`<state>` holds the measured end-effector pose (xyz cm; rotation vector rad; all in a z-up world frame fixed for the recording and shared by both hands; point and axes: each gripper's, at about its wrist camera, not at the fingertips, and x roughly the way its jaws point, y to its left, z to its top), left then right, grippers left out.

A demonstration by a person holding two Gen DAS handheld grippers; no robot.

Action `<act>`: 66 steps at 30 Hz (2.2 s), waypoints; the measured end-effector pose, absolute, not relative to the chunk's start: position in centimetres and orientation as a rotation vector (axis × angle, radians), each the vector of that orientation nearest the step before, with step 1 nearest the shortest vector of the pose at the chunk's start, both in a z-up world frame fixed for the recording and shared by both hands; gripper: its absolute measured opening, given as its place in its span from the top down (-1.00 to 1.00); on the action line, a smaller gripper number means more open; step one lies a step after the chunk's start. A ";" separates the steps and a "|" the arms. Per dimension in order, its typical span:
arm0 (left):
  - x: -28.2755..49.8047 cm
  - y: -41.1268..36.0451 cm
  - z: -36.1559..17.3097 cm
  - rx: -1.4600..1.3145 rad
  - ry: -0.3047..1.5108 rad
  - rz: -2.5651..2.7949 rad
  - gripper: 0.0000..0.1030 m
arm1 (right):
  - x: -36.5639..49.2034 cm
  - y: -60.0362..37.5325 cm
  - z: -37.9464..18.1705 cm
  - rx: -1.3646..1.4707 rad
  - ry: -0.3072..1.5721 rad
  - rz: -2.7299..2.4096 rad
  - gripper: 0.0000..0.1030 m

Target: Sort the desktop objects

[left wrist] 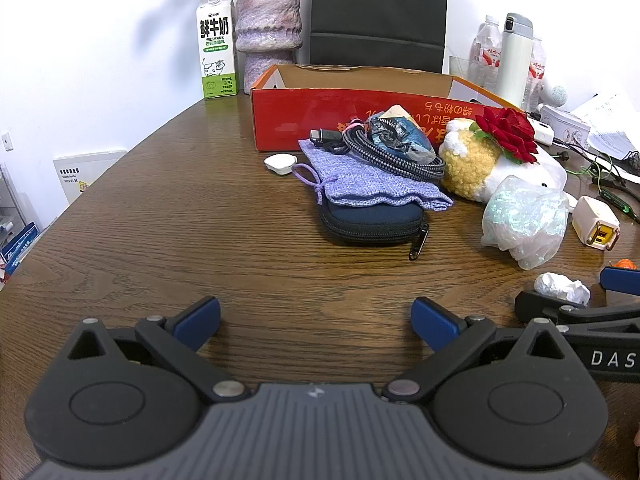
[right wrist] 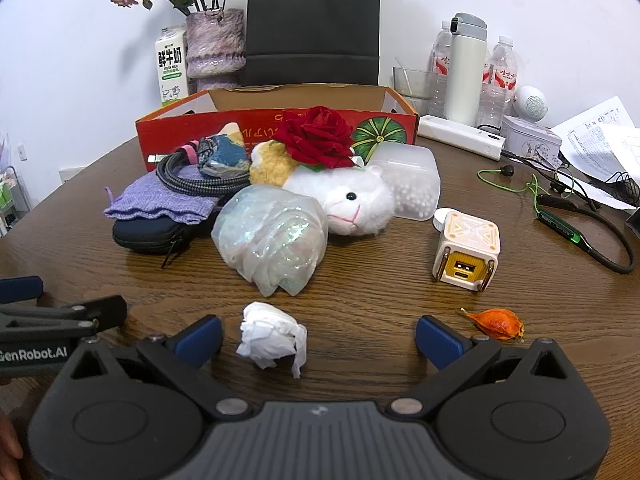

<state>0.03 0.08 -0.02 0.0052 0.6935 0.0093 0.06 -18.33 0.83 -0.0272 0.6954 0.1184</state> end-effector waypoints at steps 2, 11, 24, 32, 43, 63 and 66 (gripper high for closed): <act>0.0 0.1 0.0 0.005 0.693 0.009 -1.00 | 0.1 -18.3 0.8 -0.028 0.695 0.118 -1.00; 0.0 0.0 0.0 0.006 0.694 0.009 -1.00 | 0.1 -18.2 0.9 -0.029 0.695 0.118 -1.00; 0.0 0.1 0.0 0.006 0.694 0.009 -1.00 | 0.1 -18.2 0.8 -0.027 0.695 0.121 -1.00; 0.0 0.0 0.0 0.006 0.694 0.009 -1.00 | 0.1 -18.3 0.8 -0.027 0.695 0.121 -1.00; 0.0 0.1 0.0 0.006 0.694 0.009 -1.00 | 0.1 -18.3 0.8 -0.027 0.695 0.122 -1.00; -2.3 0.0 1.3 0.005 0.568 -0.068 -1.00 | -4.0 -20.6 2.9 -0.018 0.573 0.236 -0.85; -2.4 -0.5 2.5 0.006 0.513 -0.106 -1.00 | -3.7 -19.6 3.0 -0.079 0.567 0.267 -0.57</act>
